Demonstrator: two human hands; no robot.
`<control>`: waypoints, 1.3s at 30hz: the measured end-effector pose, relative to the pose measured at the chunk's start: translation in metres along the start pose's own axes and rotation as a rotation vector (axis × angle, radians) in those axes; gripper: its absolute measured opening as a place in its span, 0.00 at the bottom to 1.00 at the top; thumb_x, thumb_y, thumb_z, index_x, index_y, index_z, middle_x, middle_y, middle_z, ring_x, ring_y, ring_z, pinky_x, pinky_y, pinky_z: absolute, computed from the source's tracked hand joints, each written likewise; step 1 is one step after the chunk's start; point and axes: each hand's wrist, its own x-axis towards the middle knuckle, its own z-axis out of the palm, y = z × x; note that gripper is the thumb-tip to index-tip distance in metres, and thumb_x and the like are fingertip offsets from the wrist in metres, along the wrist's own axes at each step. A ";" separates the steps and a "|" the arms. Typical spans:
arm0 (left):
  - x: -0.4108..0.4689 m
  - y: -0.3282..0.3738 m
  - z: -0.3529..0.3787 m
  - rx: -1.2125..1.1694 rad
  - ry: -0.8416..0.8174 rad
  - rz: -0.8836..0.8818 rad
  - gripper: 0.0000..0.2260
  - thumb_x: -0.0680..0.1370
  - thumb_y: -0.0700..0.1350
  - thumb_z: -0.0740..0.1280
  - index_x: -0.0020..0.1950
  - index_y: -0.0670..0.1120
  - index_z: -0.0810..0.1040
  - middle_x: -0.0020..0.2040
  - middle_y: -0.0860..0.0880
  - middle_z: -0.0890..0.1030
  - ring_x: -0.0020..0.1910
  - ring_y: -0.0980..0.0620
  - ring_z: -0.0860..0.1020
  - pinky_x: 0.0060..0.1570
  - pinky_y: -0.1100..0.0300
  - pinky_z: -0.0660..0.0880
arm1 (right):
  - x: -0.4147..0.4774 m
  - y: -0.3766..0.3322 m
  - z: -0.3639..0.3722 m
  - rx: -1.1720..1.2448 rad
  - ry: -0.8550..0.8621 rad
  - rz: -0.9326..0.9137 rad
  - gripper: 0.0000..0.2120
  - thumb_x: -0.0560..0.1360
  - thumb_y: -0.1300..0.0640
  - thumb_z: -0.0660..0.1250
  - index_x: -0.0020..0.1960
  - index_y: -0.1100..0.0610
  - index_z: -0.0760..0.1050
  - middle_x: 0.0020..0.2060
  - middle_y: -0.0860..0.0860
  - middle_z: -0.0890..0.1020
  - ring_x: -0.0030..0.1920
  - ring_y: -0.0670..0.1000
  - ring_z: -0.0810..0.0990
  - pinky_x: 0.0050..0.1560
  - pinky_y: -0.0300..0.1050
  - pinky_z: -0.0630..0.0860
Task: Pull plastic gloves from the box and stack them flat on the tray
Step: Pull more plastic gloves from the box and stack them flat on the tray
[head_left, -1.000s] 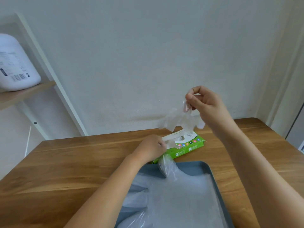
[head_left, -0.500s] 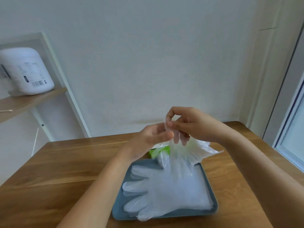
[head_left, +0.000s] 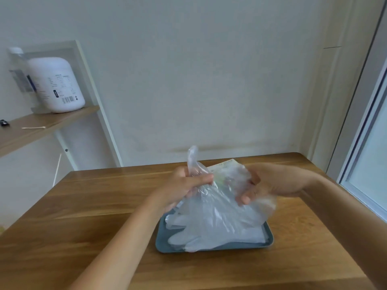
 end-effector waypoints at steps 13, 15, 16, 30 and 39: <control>0.000 -0.033 -0.022 0.173 0.094 -0.282 0.08 0.76 0.46 0.71 0.45 0.42 0.77 0.26 0.53 0.66 0.22 0.58 0.60 0.24 0.66 0.57 | 0.038 0.054 0.030 0.103 0.618 0.151 0.08 0.76 0.58 0.69 0.47 0.64 0.79 0.36 0.55 0.79 0.37 0.54 0.71 0.35 0.42 0.69; 0.006 -0.041 -0.024 0.295 0.106 -0.292 0.09 0.76 0.47 0.71 0.46 0.42 0.78 0.27 0.53 0.68 0.23 0.58 0.62 0.24 0.67 0.60 | 0.043 0.061 0.031 -0.067 0.651 0.212 0.06 0.76 0.57 0.69 0.46 0.60 0.79 0.32 0.51 0.80 0.30 0.50 0.73 0.26 0.36 0.68; 0.009 -0.045 -0.025 0.358 0.115 -0.294 0.10 0.76 0.49 0.71 0.45 0.42 0.79 0.28 0.53 0.70 0.24 0.58 0.64 0.25 0.68 0.61 | 0.045 0.065 0.032 -0.120 0.655 0.225 0.05 0.76 0.58 0.68 0.44 0.59 0.79 0.30 0.49 0.79 0.26 0.46 0.71 0.22 0.34 0.67; 0.023 -0.040 0.005 0.948 0.420 0.174 0.06 0.79 0.43 0.65 0.54 0.47 0.78 0.52 0.51 0.76 0.52 0.51 0.76 0.53 0.55 0.72 | 0.063 0.097 0.038 -0.469 0.648 0.242 0.06 0.77 0.54 0.63 0.46 0.55 0.77 0.29 0.46 0.78 0.29 0.42 0.72 0.28 0.33 0.65; 0.038 -0.080 0.072 1.005 -0.143 0.219 0.12 0.79 0.43 0.64 0.60 0.40 0.77 0.58 0.43 0.78 0.58 0.45 0.76 0.57 0.52 0.71 | 0.068 0.103 0.045 -0.523 0.663 0.220 0.08 0.77 0.53 0.62 0.46 0.58 0.75 0.35 0.49 0.77 0.38 0.52 0.76 0.37 0.45 0.68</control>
